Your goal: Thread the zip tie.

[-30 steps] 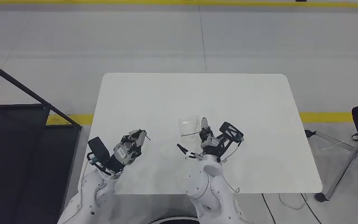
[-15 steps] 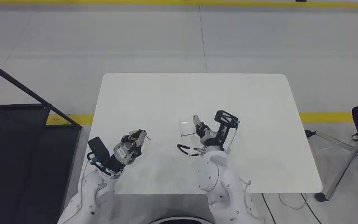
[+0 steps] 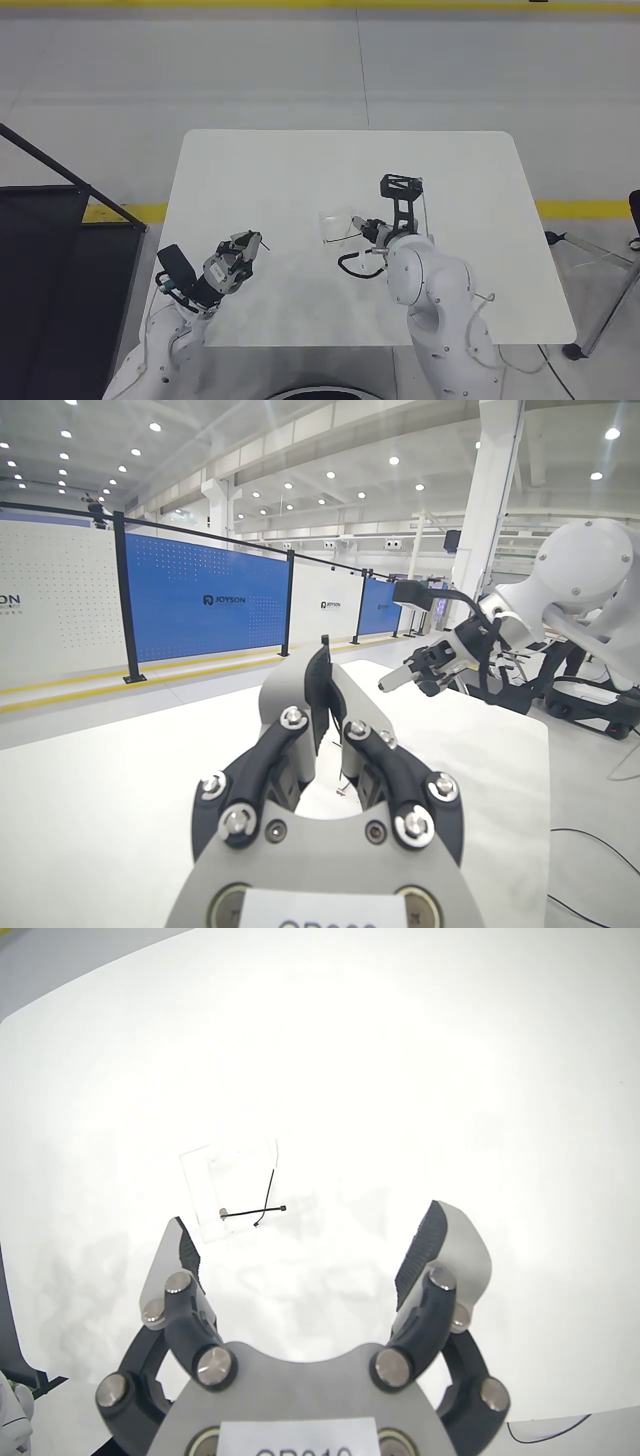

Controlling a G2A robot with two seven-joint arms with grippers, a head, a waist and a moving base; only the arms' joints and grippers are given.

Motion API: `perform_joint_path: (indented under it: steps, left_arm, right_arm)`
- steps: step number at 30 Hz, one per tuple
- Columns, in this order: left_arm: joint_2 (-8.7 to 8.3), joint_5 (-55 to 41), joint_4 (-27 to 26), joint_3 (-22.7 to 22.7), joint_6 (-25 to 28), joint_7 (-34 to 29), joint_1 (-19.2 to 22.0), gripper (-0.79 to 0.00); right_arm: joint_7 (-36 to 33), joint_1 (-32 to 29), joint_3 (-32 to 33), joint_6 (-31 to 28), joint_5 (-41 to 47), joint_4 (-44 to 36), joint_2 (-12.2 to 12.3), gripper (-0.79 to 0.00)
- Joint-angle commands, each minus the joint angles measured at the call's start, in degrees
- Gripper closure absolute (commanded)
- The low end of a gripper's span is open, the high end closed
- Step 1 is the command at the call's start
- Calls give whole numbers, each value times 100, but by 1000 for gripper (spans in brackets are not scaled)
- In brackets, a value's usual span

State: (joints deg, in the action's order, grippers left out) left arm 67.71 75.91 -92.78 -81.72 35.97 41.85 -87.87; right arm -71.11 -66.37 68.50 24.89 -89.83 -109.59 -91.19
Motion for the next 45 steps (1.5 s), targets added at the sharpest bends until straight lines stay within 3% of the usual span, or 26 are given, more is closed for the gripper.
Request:
perform_joint_path:
  steps: [1,4,6,8,10,14,23,45]
  left_arm:
    - [0,0,0,0,0,0,0,0]
    - [0,0,0,0,0,0,0,0]
    - [0,0,0,0,0,0,0,0]
    - [0,0,0,0,0,0,0,0]
    - [0,0,0,0,0,0,0,0]
    - [0,0,0,0,0,0,0,0]
    - [0,0,0,0,0,0,0,0]
    - [0,0,0,0,0,0,0,0]
  right_arm:
    - [229,-59,-13,-14,-93,140,4,-785]
    - [324,62,-76,-105,114,519,-23,-785]
    - [80,276,-58,-279,311,771,-37,-656]
    - [-139,504,-29,-405,410,1003,-47,-613]
    - [-353,701,-22,-545,499,1208,-55,-391]
    - [-507,954,-18,-636,541,1558,-68,-286]
    - [-720,1318,-65,-937,702,2096,-94,-265]
    - [-848,1417,-88,-1473,852,2352,-62,-215]
